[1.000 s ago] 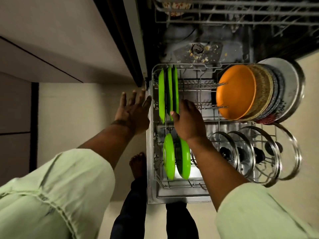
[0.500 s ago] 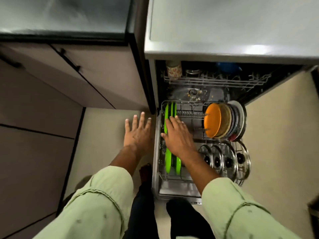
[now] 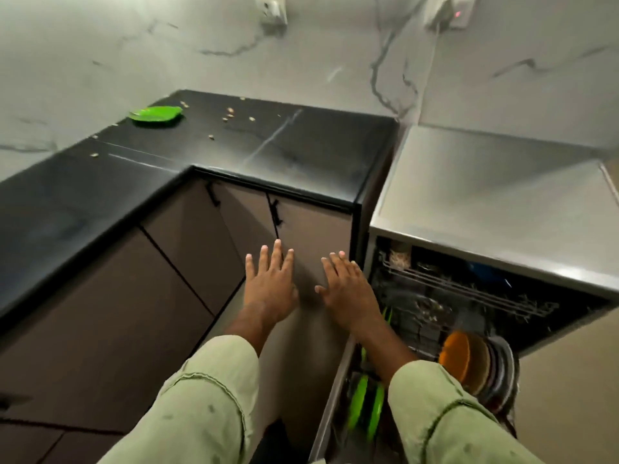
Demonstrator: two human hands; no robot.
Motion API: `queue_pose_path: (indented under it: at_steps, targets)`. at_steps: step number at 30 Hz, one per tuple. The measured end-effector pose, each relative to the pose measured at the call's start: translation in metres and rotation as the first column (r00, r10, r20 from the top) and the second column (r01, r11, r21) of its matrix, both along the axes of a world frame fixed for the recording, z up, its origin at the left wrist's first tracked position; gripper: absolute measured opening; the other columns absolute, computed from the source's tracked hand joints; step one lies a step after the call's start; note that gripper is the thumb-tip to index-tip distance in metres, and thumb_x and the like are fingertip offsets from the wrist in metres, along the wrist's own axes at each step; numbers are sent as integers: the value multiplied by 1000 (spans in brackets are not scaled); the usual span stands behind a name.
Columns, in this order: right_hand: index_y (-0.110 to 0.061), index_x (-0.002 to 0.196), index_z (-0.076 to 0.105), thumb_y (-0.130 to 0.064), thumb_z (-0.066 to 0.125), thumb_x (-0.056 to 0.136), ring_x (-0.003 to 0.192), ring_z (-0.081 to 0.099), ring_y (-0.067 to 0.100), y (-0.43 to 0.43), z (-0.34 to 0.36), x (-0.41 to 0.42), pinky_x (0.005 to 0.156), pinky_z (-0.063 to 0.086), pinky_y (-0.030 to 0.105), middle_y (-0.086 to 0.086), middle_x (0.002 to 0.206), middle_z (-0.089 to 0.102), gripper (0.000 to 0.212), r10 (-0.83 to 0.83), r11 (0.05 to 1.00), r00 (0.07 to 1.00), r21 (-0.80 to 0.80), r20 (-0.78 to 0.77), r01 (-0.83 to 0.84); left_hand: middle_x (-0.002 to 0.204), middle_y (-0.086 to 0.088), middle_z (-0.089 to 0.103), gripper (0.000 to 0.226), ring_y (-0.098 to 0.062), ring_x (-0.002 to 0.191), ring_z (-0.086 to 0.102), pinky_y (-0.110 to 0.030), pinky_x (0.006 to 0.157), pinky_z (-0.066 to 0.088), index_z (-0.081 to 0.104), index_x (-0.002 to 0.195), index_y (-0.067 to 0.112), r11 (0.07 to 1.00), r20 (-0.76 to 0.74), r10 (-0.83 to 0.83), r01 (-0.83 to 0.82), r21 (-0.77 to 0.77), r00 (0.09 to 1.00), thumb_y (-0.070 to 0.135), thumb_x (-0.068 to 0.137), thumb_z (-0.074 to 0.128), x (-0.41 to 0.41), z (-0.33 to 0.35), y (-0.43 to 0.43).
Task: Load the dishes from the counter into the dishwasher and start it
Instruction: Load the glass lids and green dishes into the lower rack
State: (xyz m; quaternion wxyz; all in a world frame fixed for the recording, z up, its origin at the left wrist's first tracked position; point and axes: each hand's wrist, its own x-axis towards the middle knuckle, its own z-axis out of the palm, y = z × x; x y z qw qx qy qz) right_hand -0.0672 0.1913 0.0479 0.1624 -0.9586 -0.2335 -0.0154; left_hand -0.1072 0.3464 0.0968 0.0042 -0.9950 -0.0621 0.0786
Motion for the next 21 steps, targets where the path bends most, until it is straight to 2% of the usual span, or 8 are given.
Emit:
queue_pose_path:
  at_steps: [7, 16, 21]
  targets:
    - [-14, 156, 17, -46, 38, 101, 151, 4, 22, 64, 66, 25, 123, 3, 38, 9, 163, 13, 66, 155, 988, 979, -38, 130, -151, 165, -8, -13, 74, -32, 152, -12, -55, 121, -4, 1, 159, 21, 997, 170, 82, -78, -30, 982, 35, 99, 41, 8, 42, 62]
    - [-13, 156, 17, -47, 36, 102, 151, 4, 22, 188, 125, 59, 122, 3, 38, 9, 163, 15, 67, 239, 971, 934, -91, 266, -222, 165, -8, -15, 77, -31, 152, -13, -55, 121, -6, 1, 159, 22, 989, 309, 136, -146, 8, 941, 34, 97, 44, 29, 90, 190]
    - [-13, 155, 17, -48, 36, 101, 151, 5, 24, 259, 145, 79, 122, 4, 38, 10, 162, 16, 66, 200, 980, 930, -69, 308, -188, 165, -9, -15, 75, -33, 152, -12, -55, 121, -5, 2, 159, 21, 988, 340, 117, -143, 51, 933, 36, 99, 43, 39, 106, 268]
